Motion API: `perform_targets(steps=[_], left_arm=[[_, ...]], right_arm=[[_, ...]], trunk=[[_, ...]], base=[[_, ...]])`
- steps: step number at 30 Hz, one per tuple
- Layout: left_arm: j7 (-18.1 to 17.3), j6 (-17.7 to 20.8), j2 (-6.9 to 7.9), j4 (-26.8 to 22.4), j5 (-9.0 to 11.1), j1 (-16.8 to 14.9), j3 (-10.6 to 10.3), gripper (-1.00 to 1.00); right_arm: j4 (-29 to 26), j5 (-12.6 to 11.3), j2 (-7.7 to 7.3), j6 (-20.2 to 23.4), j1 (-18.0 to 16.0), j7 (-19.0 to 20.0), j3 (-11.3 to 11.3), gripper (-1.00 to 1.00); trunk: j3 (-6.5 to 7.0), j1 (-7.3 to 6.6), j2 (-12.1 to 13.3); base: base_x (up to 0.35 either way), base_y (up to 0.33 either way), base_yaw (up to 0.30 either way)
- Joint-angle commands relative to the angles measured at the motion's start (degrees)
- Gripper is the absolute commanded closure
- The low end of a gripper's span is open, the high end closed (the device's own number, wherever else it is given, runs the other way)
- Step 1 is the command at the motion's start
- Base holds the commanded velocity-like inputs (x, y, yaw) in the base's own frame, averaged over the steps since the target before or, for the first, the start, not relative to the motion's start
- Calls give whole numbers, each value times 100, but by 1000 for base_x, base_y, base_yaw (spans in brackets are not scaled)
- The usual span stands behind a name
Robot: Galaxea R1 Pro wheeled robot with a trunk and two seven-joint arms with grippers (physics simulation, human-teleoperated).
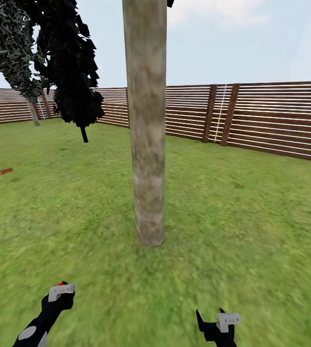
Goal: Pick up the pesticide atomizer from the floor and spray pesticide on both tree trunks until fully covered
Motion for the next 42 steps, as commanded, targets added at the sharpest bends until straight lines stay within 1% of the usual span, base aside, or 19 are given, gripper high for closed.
perform_targets(steps=[1,6,9,10,12,13,14,16,17,19,21,24,26,29,30,34,36,39,42], left_arm=[[-1,0,0,-1,2,0,-3,100],[-27,8,-8,9,-136,0,-105,100],[-251,8,-1,45,-540,0,-580,100],[-414,6,-4,29,-668,0,-810,100],[-740,7,5,9,-863,-9,-1212,100],[-938,8,16,4,-942,-37,-1417,100],[-1124,8,29,2,-985,-53,-1545,100],[-1580,19,61,0,-1126,-79,-1697,100],[-1759,25,69,1,-1228,-81,-1735,100],[-2293,50,69,5,-1692,-80,-1790,100],[-2705,65,46,7,-2115,-89,-1805,100],[-3391,85,-5,-4,-2638,-101,-1806,100],[-3695,105,-32,-8,-2781,-211,-1802,100],[-3972,193,-36,5,-2846,-321,-1812,100],[-4013,210,-36,17,-2866,-332,-1854,100],[-4039,420,-35,63,-3225,-342,-2235,100],[-4044,734,-47,9,-3300,-343,-2297,100],[-4047,838,-76,-7,-3442,-343,-2461,100],[-4045,873,-186,-9,-3504,-349,-2536,100]], right_arm=[[0,0,-3,0,0,14,1,-100],[-7,-3,-6,0,0,-4,-5,-100],[-134,72,-10,0,2,32,4,-100],[-246,300,-12,2,-3,40,60,-100],[-456,1073,-29,42,-97,46,156,-100],[-571,1617,-26,131,-234,48,184,-100],[-661,2043,-10,317,-365,55,200,-100],[-773,2622,14,966,-609,341,221,-100],[-794,2768,20,1177,-680,584,228,-100],[-832,3120,27,1556,-901,1633,236,-100],[-871,3270,17,1674,-1184,2416,237,-100],[-911,3608,24,1727,-1480,2944,246,-100],[-956,4006,85,1737,-1612,3041,242,-100],[-1005,4205,147,1735,-1682,3593,241,-100],[-1037,4225,150,1733,-1701,3778,240,100],[-1126,4244,160,1732,-1770,4034,244,100],[-1226,4252,162,1731,-1775,4611,248,100],[-1374,4280,167,1731,-1775,4877,259,100],[-1391,4567,295,1730,-1775,5162,360,100]], trunk=[[0,0,0],[0,0,0],[0,0,0],[0,0,0],[0,0,0],[0,0,0],[0,0,0],[0,0,0],[0,0,0],[0,0,0],[0,0,0],[0,0,0],[0,0,0],[0,0,0],[0,0,0],[0,0,0],[0,0,0],[0,0,0],[0,0,0]], base=[[1,0,0],[0,0,0],[0,0,0],[0,0,0],[0,0,0],[0,0,0],[0,0,0],[0,0,0],[0,0,0],[0,0,0],[0,0,0],[0,0,0],[0,0,0],[0,0,0],[0,0,0],[0,0,0],[0,0,0],[0,0,0],[0,0,0]])
